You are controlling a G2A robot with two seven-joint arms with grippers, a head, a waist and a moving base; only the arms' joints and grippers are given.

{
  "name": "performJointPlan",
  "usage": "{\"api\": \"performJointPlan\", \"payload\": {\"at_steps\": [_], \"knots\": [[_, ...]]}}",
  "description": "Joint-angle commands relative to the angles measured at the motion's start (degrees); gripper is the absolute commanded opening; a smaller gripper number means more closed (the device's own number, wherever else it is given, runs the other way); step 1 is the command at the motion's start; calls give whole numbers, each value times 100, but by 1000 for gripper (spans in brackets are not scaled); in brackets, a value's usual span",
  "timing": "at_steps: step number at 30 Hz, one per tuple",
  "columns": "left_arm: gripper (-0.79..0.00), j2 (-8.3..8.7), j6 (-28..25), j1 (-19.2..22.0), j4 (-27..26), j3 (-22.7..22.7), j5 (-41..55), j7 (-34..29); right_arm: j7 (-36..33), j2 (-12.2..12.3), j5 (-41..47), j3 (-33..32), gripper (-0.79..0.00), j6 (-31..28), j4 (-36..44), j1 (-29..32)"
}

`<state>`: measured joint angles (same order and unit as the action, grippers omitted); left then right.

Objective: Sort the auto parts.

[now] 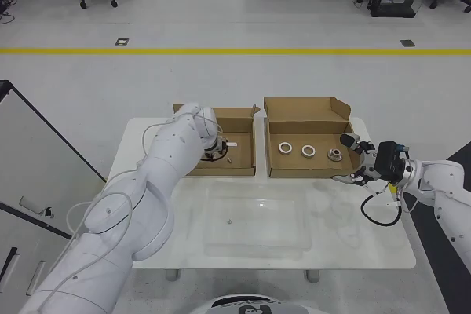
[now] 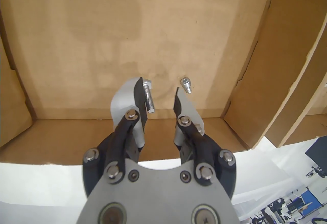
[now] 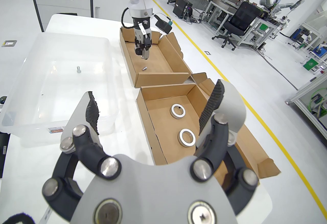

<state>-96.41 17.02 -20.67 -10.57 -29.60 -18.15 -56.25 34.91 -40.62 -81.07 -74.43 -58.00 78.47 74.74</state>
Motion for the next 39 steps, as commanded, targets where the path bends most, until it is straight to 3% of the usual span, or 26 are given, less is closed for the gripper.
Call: {"api": "performJointPlan", "payload": {"at_steps": [1, 11, 16, 22, 28, 32, 34, 39], "knots": [[0, 0, -43, 21, 38, -30, 18, -2, 7, 0, -1, 1, 0, 0, 0, 0], [0, 40, -210, 136, 109, -191, 97, 163, 7, 0, -1, 1, 0, 0, 0, 0], [0, 122, -680, 211, 106, -321, 204, 251, 7, 0, -1, 1, 0, 0, 0, 0], [0, 294, -1734, 237, 33, -544, 435, 388, 7, 0, -1, 1, 0, 0, 0, 0], [0, 550, -3111, 178, -168, -814, 713, 306, 7, 0, -1, 1, 0, 0, 0, 0], [0, 771, -3927, 69, -512, -944, 710, 115, 7, 0, -1, 1, 0, 0, 0, 0], [0, 863, -4093, -6, -714, -984, 654, 84, 7, 0, -1, 1, 0, 0, 0, 0], [0, 1215, -4330, -469, -1909, -1130, 288, 36, 7, 0, -1, 1, 0, 0, 0, 0]]}}
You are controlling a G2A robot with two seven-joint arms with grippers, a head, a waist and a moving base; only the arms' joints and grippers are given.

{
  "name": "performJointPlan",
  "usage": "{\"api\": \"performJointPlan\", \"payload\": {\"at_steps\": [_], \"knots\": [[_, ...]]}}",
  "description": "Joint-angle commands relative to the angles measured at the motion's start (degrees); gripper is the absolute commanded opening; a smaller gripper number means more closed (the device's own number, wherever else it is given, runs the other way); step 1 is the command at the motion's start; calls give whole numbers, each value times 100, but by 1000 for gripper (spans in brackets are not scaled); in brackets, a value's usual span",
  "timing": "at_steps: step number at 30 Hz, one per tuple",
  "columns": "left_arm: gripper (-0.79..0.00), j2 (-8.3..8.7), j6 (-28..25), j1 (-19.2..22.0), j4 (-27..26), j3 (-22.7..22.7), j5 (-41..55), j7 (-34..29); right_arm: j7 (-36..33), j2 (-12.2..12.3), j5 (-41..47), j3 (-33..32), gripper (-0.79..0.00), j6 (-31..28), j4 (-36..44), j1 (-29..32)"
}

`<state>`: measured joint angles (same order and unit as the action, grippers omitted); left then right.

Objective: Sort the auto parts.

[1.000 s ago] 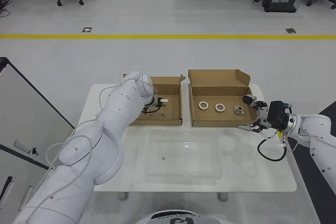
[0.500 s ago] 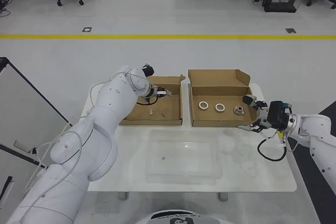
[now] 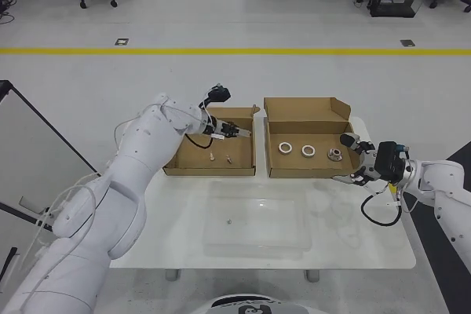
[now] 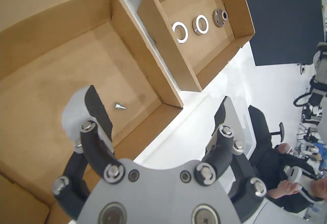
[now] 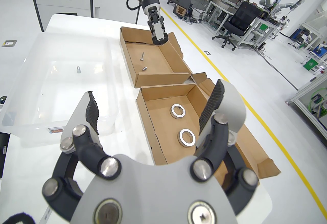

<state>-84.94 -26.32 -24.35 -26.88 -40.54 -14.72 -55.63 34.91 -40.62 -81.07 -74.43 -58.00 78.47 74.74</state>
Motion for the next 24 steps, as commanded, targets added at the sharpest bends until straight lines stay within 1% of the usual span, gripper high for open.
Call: {"api": "performJointPlan", "payload": {"at_steps": [1, 2, 4, 7, 9, 11, 14, 18, 21, 24], "knots": [[0, 163, 11, -243, -628, -107, -126, -71, 7, 0, -1, 1, 0, 0, 0, 0], [0, 270, 83, -398, -994, -207, -205, -99, 7, 0, -1, 1, 0, 0, 0, 0], [0, 509, 217, -810, -1905, -453, -398, -244, 7, 0, -1, 1, 0, 0, 0, 0], [0, 896, 575, -1621, -3495, -1027, -697, -571, 7, 0, -1, 1, 0, 0, 0, 0], [0, 1122, 826, -2211, -4529, -1470, -876, -849, 7, 0, -1, 1, 0, 0, 0, 0], [0, 1292, 1012, -2734, -5369, -1849, -1002, -1114, 7, 0, -1, 1, 0, 0, 0, 0], [0, 1460, 1000, -3344, -6305, -2180, -1193, -1431, 7, 0, -1, 1, 0, 0, 0, 0], [0, 1553, 839, -3691, -6829, -2252, -1415, -1596, 7, 0, -1, 1, 0, 0, 0, 0], [0, 1607, 648, -3890, -7122, -2207, -1592, -1702, 7, 0, -1, 1, 0, 0, 0, 0], [0, 1651, 627, -4002, -7330, -2151, -1835, -1842, 7, 0, -1, 1, 0, 0, 0, 0]]}}
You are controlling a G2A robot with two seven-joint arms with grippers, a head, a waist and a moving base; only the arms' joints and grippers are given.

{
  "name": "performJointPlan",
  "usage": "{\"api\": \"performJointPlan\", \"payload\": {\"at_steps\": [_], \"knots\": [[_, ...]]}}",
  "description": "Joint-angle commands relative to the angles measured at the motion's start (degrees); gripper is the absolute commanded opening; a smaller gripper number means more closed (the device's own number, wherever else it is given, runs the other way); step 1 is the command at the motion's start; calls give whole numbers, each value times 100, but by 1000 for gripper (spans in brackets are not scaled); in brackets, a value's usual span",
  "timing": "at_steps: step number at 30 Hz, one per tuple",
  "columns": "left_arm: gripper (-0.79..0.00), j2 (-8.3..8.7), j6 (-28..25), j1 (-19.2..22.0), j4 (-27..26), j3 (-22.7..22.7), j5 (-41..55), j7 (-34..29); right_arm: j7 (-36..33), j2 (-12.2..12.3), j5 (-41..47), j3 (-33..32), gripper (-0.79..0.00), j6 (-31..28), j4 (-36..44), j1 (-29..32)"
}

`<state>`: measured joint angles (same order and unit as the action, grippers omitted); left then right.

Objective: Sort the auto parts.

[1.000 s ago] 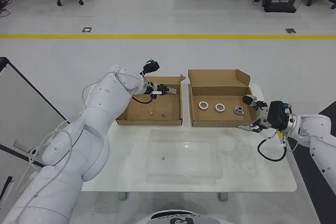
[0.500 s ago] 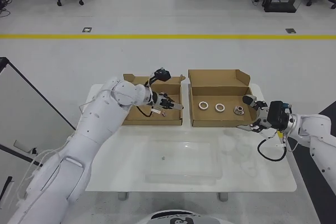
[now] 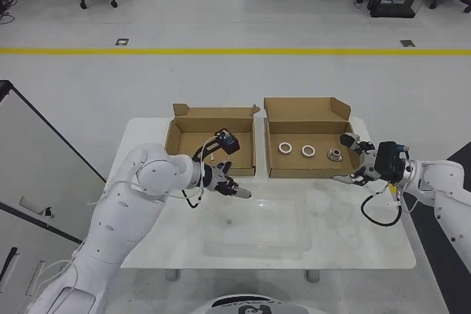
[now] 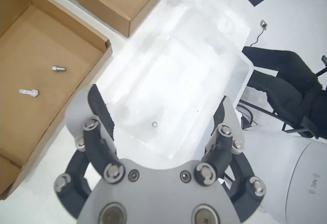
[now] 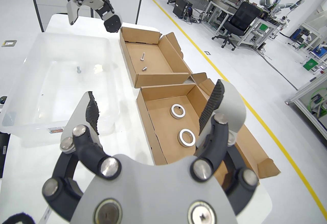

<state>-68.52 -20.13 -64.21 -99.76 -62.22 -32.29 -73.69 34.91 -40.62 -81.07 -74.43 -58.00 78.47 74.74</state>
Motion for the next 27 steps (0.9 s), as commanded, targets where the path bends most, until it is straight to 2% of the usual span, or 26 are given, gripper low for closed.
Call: {"api": "performJointPlan", "payload": {"at_steps": [1, 11, 16, 20, 24, 27], "knots": [[0, 17, 64, -32, -66, 25, -175, -27, 7, 0, -1, 1, 0, 0, 0, 0], [0, 17, 48, -41, -76, 35, -174, -1, 7, 0, -1, 1, 0, 0, 0, 0], [0, 60, -383, 29, -576, 471, -795, -574, 7, 0, -1, 1, 0, 0, 0, 0], [0, 95, -105, 236, -715, 1021, -1157, -942, 7, 0, -1, 1, 0, 0, 0, 0], [0, 127, 222, 649, -617, 1640, -1176, -1269, 7, 0, -1, 1, 0, 0, 0, 0], [0, 129, 239, 685, -604, 1673, -1211, -1285, 7, 0, -1, 1, 0, 0, 0, 0]]}}
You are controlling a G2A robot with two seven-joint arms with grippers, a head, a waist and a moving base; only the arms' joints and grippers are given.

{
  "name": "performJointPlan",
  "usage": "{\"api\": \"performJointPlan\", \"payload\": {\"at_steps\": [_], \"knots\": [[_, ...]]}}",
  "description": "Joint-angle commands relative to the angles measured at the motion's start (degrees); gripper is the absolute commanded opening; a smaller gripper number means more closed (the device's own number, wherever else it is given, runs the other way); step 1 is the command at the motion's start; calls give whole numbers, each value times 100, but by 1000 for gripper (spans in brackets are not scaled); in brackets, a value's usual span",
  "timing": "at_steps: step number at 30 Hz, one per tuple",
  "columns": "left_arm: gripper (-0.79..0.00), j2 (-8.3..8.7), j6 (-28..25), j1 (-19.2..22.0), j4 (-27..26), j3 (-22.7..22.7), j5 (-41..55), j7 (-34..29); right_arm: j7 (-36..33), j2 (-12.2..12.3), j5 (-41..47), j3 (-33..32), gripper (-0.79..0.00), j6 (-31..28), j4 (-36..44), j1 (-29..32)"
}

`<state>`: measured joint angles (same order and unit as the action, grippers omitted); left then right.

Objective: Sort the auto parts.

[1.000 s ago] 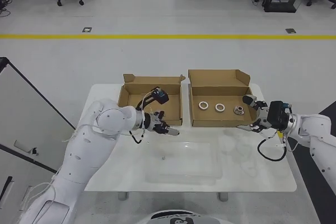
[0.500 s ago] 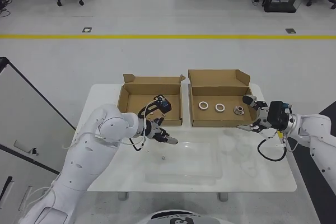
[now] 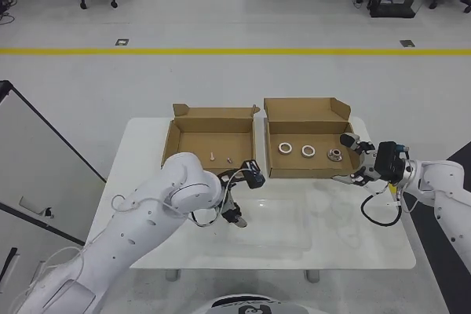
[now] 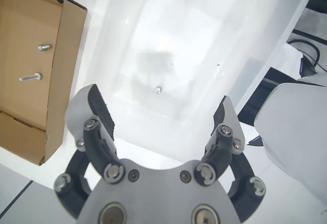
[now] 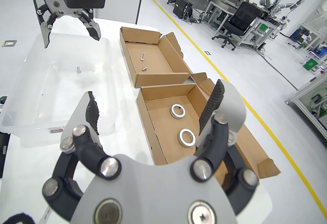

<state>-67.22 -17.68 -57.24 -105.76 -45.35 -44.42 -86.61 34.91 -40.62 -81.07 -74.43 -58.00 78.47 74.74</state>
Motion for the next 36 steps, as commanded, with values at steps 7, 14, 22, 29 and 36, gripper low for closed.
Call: {"api": "performJointPlan", "payload": {"at_steps": [7, 14, 22, 29, 36], "knots": [[0, 43, -163, 4, -16, 570, -622, 162, 7, 0, -1, 1, 0, 0, 0, 0], [0, 139, -352, 367, 217, 1193, -484, 351, 7, 0, -1, 1, 0, 0, 0, 0], [0, 157, -377, 333, 417, 1171, -428, 378, 7, 0, -1, 1, 0, 0, 0, 0], [0, 248, -471, 908, 1017, 1252, 311, 471, 7, 0, -1, 1, 0, 0, 0, 0], [-40, 307, -436, 1395, 1283, 1811, 886, 436, 7, 0, -1, 1, 0, 0, 0, 0]]}}
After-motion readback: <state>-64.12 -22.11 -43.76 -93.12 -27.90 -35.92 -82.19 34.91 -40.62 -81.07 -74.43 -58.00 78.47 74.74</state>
